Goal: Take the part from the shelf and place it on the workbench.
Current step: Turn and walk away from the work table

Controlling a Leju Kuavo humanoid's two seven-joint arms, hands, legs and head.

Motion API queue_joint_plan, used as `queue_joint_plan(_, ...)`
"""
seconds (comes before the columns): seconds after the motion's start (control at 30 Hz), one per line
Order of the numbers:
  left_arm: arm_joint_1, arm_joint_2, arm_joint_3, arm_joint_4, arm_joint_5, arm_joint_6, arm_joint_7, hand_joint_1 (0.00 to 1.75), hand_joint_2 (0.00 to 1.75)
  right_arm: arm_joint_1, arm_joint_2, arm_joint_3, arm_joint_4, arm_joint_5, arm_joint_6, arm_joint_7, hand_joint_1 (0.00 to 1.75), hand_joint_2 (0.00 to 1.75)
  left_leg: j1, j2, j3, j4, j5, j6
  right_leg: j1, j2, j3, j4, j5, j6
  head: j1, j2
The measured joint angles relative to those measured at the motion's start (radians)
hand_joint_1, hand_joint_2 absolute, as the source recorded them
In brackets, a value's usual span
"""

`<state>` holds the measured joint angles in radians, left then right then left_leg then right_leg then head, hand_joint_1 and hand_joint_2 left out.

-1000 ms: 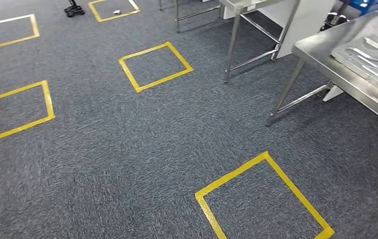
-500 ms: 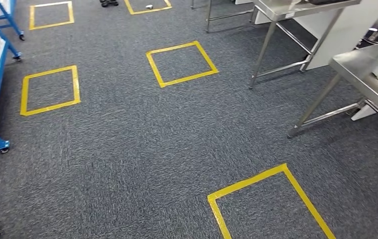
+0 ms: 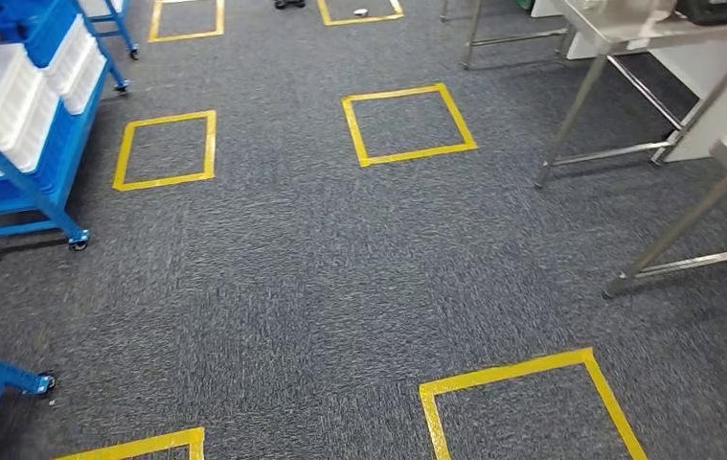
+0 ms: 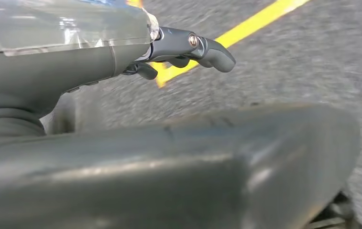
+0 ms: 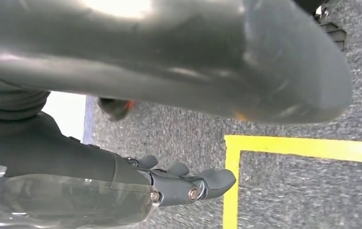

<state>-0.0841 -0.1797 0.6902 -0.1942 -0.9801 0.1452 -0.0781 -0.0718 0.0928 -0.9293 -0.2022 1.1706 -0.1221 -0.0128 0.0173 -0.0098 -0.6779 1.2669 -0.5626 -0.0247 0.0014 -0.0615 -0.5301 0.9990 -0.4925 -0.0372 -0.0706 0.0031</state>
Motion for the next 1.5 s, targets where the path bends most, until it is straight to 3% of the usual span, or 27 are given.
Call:
queue_joint_plan(0.07,0.006,0.001,0.001,0.000,-0.003,0.003,0.043,0.00,0.00,-0.001,0.001,0.000,0.000,-0.002,0.000,0.003,0.00,0.00,-0.006,0.034,0.080,-0.137,0.056,0.011,0.006,-0.023,0.003,0.001,-0.002,0.001,0.000,0.000)
queue_joint_plan(0.13,0.008,0.003,0.003,0.000,-0.005,0.002,0.079,0.00,0.00,0.000,0.002,0.000,0.000,-0.006,-0.001,0.010,0.00,0.00,-0.016,0.070,0.135,-0.241,0.083,0.024,0.011,-0.045,0.005,0.003,-0.005,0.008,0.000,0.000)
queue_joint_plan(0.17,0.010,0.004,0.004,0.000,-0.006,0.002,0.090,0.00,0.00,-0.001,0.002,0.000,0.000,-0.007,-0.001,0.013,0.00,0.00,-0.020,0.077,0.142,-0.261,0.085,0.029,0.012,-0.055,0.005,0.004,-0.006,0.013,0.000,0.000)
queue_joint_plan(0.23,0.017,0.006,0.006,0.000,-0.008,0.002,0.099,0.00,0.00,-0.006,0.002,0.000,0.000,-0.007,-0.002,0.017,0.00,0.00,-0.018,0.056,0.139,-0.269,0.092,0.037,0.011,-0.071,0.006,0.006,-0.008,0.021,0.000,0.000)
queue_joint_plan(0.3,0.021,0.009,0.009,0.000,-0.008,0.001,0.103,0.00,0.00,-0.009,0.002,0.000,0.000,-0.007,-0.002,0.018,0.00,0.00,-0.013,0.037,0.140,-0.279,0.102,0.046,0.006,-0.031,-0.003,0.036,-0.034,0.033,0.000,0.000)
queue_joint_plan(0.37,0.018,0.009,0.012,0.000,-0.006,0.001,0.103,0.00,0.00,-0.007,0.002,0.000,0.000,-0.001,-0.001,0.019,0.00,0.00,-0.010,0.016,0.137,-0.284,0.112,0.051,-0.003,0.033,-0.049,0.140,-0.097,0.044,0.000,0.000)
queue_joint_plan(0.43,0.015,0.009,0.019,0.000,0.004,0.004,0.096,0.00,0.00,-0.004,0.002,0.001,0.000,0.015,0.002,0.021,0.00,0.00,-0.009,-0.008,0.130,-0.283,0.116,0.052,-0.012,0.055,-0.105,0.260,-0.145,0.051,0.000,0.000)
queue_joint_plan(0.47,0.016,0.010,0.023,0.000,0.011,0.006,0.092,0.00,0.00,-0.003,0.002,0.003,0.000,0.024,0.005,0.021,0.00,0.00,-0.009,-0.022,0.129,-0.281,0.117,0.050,-0.017,0.057,-0.116,0.282,-0.140,0.054,0.000,0.000)
queue_joint_plan(0.53,0.017,0.010,0.032,0.000,0.022,0.011,0.083,0.00,0.00,-0.002,0.001,0.009,0.000,0.038,0.013,0.022,0.00,0.00,-0.007,-0.049,0.128,-0.278,0.118,0.045,-0.027,0.064,-0.087,0.212,-0.080,0.059,0.000,0.000)
queue_joint_plan(0.6,0.015,0.011,0.040,0.000,0.028,0.014,0.073,0.00,0.00,-0.002,0.000,0.017,0.001,0.050,0.021,0.026,0.00,0.00,-0.006,-0.073,0.124,-0.270,0.117,0.034,-0.036,0.106,-0.031,0.082,-0.021,0.063,0.000,0.000)
queue_joint_plan(0.67,0.012,0.011,0.047,0.000,0.031,0.017,0.064,0.00,0.00,-0.003,0.000,0.027,0.001,0.062,0.028,0.032,0.00,0.00,-0.005,-0.091,0.114,-0.264,0.118,0.019,-0.036,0.135,-0.010,0.025,-0.006,0.058,0.000,0.000)
queue_joint_plan(0.73,0.012,0.010,0.052,0.000,0.030,0.021,0.058,0.00,0.00,-0.007,0.000,0.035,0.001,0.068,0.031,0.036,0.00,0.00,0.000,-0.107,0.106,-0.265,0.122,0.004,-0.030,0.120,-0.010,0.021,-0.004,0.042,0.000,0.000)
queue_joint_plan(0.8,0.014,0.010,0.054,0.000,0.025,0.022,0.059,0.00,0.00,-0.009,0.000,0.040,0.001,0.066,0.029,0.039,0.00,0.00,0.002,-0.078,0.090,-0.236,0.102,-0.004,-0.028,0.096,-0.009,0.014,0.002,0.024,0.000,0.000)
queue_joint_plan(0.87,0.011,0.010,0.054,0.000,0.017,0.022,0.069,0.00,0.00,-0.006,0.000,0.040,0.001,0.061,0.026,0.038,0.00,0.00,0.002,-0.026,0.042,-0.131,0.040,-0.005,-0.022,0.066,-0.010,0.010,0.005,0.010,0.000,0.000)
queue_joint_plan(0.93,0.009,0.011,0.054,0.000,0.007,0.020,0.080,0.00,0.00,-0.003,0.000,0.040,0.001,0.055,0.022,0.030,0.00,0.00,0.003,-0.008,-0.013,-0.004,-0.018,-0.007,-0.014,0.036,-0.012,0.010,0.004,0.005,0.000,0.000)
queue_joint_plan(0.97,0.011,0.011,0.054,0.000,0.000,0.018,0.085,0.00,0.00,-0.003,0.000,0.040,0.001,0.051,0.018,0.025,0.00,0.00,0.003,-0.005,-0.022,0.023,-0.023,-0.008,-0.010,0.021,-0.013,0.011,0.003,0.004,0.000,0.000)
queue_joint_plan(1.0,0.013,0.013,0.053,0.000,-0.007,0.016,0.086,0.00,0.00,-0.004,0.000,0.040,0.001,0.047,0.015,0.020,0.00,0.00,0.003,-0.002,-0.011,0.011,-0.010,-0.007,-0.007,0.008,-0.013,0.011,0.003,0.004,0.000,0.000)
queue_joint_plan(1.03,0.014,0.014,0.052,0.000,-0.014,0.013,0.086,0.00,0.00,-0.005,0.001,0.040,0.001,0.043,0.013,0.016,0.00,0.00,0.002,0.006,0.019,-0.037,0.017,-0.004,-0.005,-0.005,-0.012,0.011,0.003,0.004,0.000,0.000)
queue_joint_plan(1.13,0.011,0.020,0.046,0.000,-0.025,0.009,0.078,0.00,0.00,-0.005,0.004,0.039,0.001,0.037,0.010,0.010,0.00,0.00,-0.009,0.061,0.122,-0.225,0.084,0.012,0.001,-0.038,-0.009,0.015,-0.001,0.012,0.000,0.000)
queue_joint_plan(1.17,0.010,0.021,0.046,0.000,-0.027,0.009,0.073,0.00,0.00,-0.006,0.006,0.039,0.001,0.037,0.009,0.010,0.00,0.00,-0.013,0.070,0.133,-0.251,0.089,0.018,0.003,-0.047,-0.009,0.016,-0.002,0.017,0.000,0.000)
queue_joint_plan(1.23,0.011,0.024,0.045,0.000,-0.027,0.008,0.058,0.00,0.00,-0.011,0.008,0.039,0.001,0.040,0.007,0.010,0.00,0.00,-0.016,0.055,0.130,-0.260,0.092,0.027,0.003,-0.065,-0.006,0.016,-0.002,0.027,0.000,0.000)
queue_joint_plan(1.27,0.013,0.025,0.045,0.000,-0.026,0.008,0.051,0.00,0.00,-0.014,0.009,0.039,0.001,0.043,0.006,0.010,0.00,0.00,-0.015,0.046,0.130,-0.265,0.096,0.032,0.000,-0.060,-0.005,0.019,-0.006,0.032,0.000,0.000)
queue_joint_plan(1.3,0.013,0.026,0.046,0.000,-0.025,0.008,0.046,0.00,0.00,-0.015,0.010,0.039,0.001,0.044,0.005,0.011,0.00,0.00,-0.013,0.036,0.132,-0.270,0.101,0.038,-0.002,-0.040,-0.010,0.033,-0.019,0.037,0.000,0.000)
queue_joint_plan(1.33,0.010,0.027,0.046,0.000,-0.024,0.008,0.041,0.00,0.00,-0.014,0.011,0.039,0.001,0.046,0.004,0.011,0.00,0.00,-0.011,0.026,0.133,-0.275,0.106,0.044,-0.005,-0.011,-0.025,0.067,-0.043,0.042,0.000,0.000)
queue_joint_plan(1.4,0.002,0.027,0.045,0.000,-0.023,0.008,0.031,0.00,0.00,-0.011,0.012,0.039,0.002,0.050,0.004,0.014,0.00,0.00,-0.009,0.006,0.130,-0.278,0.111,0.050,-0.010,0.043,-0.083,0.188,-0.109,0.047,0.000,0.000)
queue_joint_plan(1.43,-0.002,0.027,0.045,0.000,-0.023,0.008,0.027,0.00,0.00,-0.010,0.014,0.039,0.002,0.053,0.005,0.017,0.00,0.00,-0.009,-0.006,0.128,-0.277,0.113,0.051,-0.012,0.052,-0.113,0.249,-0.131,0.049,0.000,0.000)
queue_joint_plan(1.5,-0.005,0.027,0.045,0.000,-0.025,0.008,0.023,0.00,0.00,-0.008,0.015,0.040,0.002,0.058,0.005,0.020,0.00,0.00,-0.010,-0.026,0.126,-0.277,0.114,0.050,-0.014,0.057,-0.142,0.305,-0.136,0.050,0.000,0.000)
